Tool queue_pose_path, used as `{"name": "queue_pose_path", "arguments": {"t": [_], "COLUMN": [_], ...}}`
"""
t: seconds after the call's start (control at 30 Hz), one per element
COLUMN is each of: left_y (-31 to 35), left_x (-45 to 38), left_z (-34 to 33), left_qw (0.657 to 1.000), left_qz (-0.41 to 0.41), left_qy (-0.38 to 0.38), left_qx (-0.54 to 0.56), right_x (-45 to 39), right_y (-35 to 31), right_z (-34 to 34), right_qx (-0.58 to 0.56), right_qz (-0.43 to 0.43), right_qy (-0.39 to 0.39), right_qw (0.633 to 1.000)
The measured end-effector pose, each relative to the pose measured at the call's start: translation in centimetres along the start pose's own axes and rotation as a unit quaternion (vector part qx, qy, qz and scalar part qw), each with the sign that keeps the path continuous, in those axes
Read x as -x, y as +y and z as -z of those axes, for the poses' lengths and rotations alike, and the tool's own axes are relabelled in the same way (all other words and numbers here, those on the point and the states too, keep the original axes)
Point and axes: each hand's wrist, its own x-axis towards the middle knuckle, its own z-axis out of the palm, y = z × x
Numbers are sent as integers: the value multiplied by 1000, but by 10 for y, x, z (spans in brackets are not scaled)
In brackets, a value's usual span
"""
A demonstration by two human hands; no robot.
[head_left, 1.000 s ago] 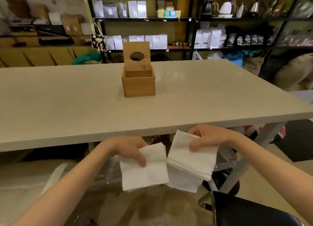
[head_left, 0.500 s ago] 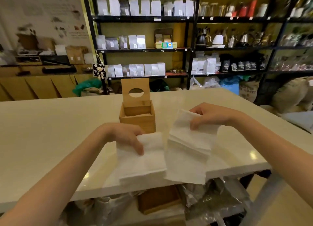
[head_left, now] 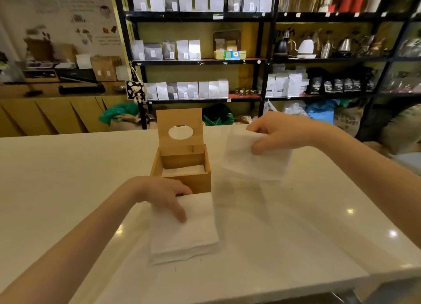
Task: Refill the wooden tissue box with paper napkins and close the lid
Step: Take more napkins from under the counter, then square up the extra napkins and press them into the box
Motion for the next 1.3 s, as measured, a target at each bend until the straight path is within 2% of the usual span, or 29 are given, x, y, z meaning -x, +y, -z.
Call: {"name": "queue_pose_path", "arguments": {"t": [0.17,0.33,0.53,0.73,0.87,1.07,1.17,1.3], "left_y": [0,-2,2,5,10,26,38,51], "left_x": [-1,3,13,20,23,17,5,-15], "left_z": [-10,-21,-32,-36,-39,-46,-48,-46], "left_qw": [998,995,987,973,957,928,918,922], "left_qz": [-5,-4,-13,-50,-106,-198,-232,-247], "left_qy": [31,72,120,175,231,273,268,240], "left_qx": [-49,-75,-109,-139,-141,-158,-176,-175], "right_x": [11,17,9,-9,-17,-17,-10,13], "right_y": [-6,1,13,24,28,35,39,43], "right_z": [-30,-63,-75,-81,-85,-104,-109,-109], "right_qx": [14,-51,-98,-91,-88,4,0,8], "right_qz": [47,39,11,-23,-29,-40,-17,27], "right_qy": [-113,-216,-263,-237,-217,-154,-96,36], "right_qw": [992,974,960,967,972,987,995,999]}}
